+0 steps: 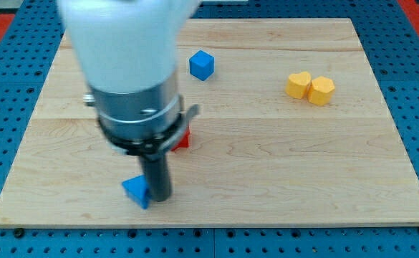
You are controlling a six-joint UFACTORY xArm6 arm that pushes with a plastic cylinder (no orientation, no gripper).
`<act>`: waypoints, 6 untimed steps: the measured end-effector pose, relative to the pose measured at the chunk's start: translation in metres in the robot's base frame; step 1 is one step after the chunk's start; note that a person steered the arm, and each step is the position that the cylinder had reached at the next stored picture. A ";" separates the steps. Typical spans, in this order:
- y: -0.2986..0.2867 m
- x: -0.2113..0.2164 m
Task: Move the blue triangle to the left of the red star
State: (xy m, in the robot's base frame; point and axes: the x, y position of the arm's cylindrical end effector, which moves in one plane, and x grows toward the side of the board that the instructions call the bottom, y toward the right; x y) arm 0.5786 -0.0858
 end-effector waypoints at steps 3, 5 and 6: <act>-0.066 0.019; -0.044 -0.002; -0.046 -0.019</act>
